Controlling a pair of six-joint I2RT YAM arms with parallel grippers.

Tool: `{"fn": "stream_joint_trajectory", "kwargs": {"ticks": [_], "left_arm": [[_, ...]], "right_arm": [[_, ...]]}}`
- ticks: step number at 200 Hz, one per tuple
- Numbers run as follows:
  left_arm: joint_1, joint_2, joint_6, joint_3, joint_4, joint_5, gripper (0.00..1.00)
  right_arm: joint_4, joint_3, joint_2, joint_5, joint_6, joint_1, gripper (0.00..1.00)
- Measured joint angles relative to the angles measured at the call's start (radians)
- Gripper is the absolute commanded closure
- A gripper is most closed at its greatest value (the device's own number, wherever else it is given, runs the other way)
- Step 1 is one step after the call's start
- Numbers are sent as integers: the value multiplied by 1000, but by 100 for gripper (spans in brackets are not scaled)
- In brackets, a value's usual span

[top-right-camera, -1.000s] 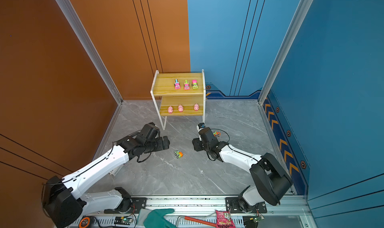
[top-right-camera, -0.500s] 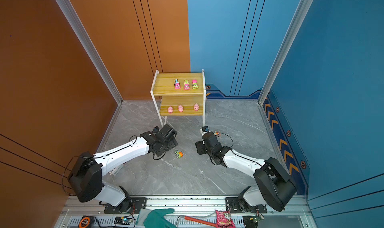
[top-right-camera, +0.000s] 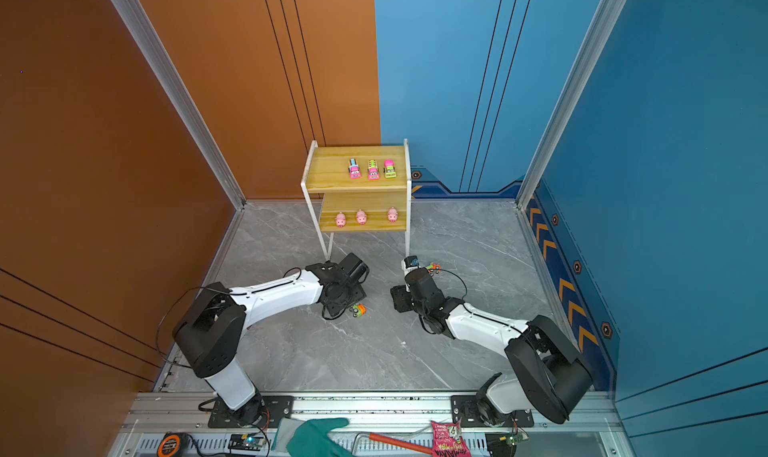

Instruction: Place and organize the plastic toys onto the shelf

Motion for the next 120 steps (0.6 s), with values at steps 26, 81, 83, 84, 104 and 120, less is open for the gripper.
{"fn": "stream_joint_trajectory", "kwargs": {"ticks": [26,81,83,84,104,120], "left_arm": [[-1,16,-7,0,23,13,32],[0,29,-29,0,66,45,39],[0,30,-29,0,68,47,39],[0,30,-29,0,68,47,39],[0,37,-33,0,77,56,41],[1,48,-36,0,79,63,41]], "right_arm": [[3,0,1,0,0,0,42],[2,-1,2,1,0,0,42],[2,-1,2,1,0,0,42],[2,-1,2,1,0,0,42],[2,-5,0,1,0,0,42],[2,-8,-3,2,0,0,42]]}}
